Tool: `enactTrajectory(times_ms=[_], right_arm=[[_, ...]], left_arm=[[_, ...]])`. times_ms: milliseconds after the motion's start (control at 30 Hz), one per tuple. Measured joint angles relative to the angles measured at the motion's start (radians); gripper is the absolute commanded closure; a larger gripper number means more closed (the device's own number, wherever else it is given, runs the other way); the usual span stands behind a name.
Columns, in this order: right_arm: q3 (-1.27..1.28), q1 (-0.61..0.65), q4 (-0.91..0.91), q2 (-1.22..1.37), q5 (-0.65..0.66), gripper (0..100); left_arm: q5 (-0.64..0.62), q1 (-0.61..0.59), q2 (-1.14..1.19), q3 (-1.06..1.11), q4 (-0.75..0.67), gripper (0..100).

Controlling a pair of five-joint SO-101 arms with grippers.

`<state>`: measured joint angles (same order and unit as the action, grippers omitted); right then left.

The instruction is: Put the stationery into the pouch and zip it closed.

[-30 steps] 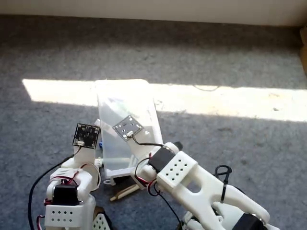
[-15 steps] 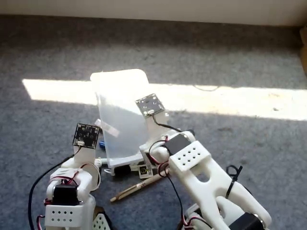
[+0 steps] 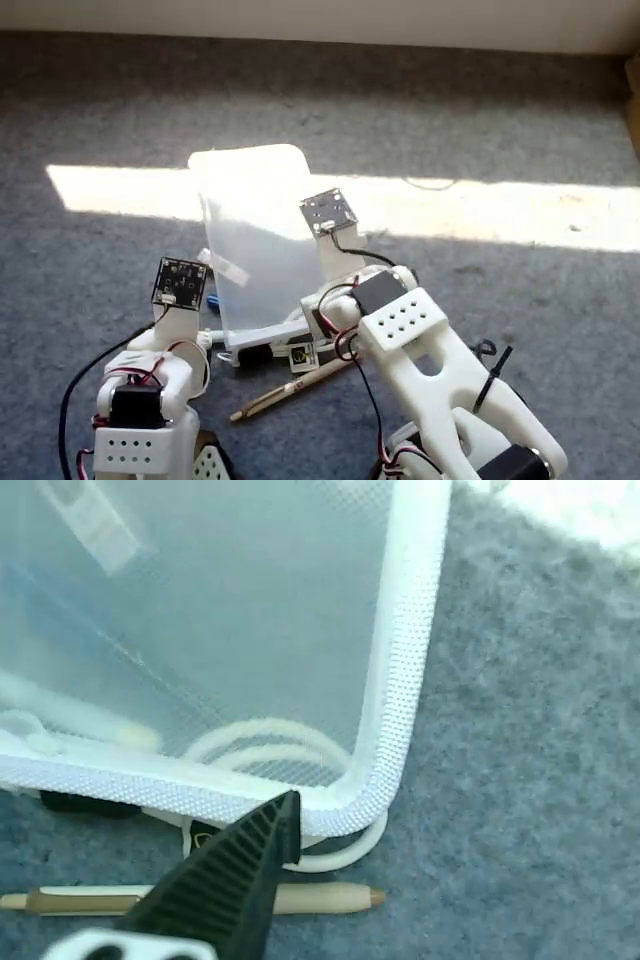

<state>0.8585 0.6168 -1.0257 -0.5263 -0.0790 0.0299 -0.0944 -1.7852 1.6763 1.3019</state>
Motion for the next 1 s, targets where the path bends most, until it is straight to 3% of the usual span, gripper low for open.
enactTrajectory(times_ms=[200,367,667,1000], right_arm=[[-0.057,0.094,-0.135,0.0,0.0,47.8],[-0.057,0.158,-0.126,0.0,0.0,47.8],[0.026,0.13,0.057,0.0,0.0,47.8],[0.032,0.127,-0.04,0.0,0.0,47.9]], left_arm=[[0.0,0.0,0.0,0.0,0.0,99],[0.0,0.0,0.0,0.0,0.0,99],[0.0,0.0,0.0,0.0,0.0,99],[0.0,0.0,0.0,0.0,0.0,99]])
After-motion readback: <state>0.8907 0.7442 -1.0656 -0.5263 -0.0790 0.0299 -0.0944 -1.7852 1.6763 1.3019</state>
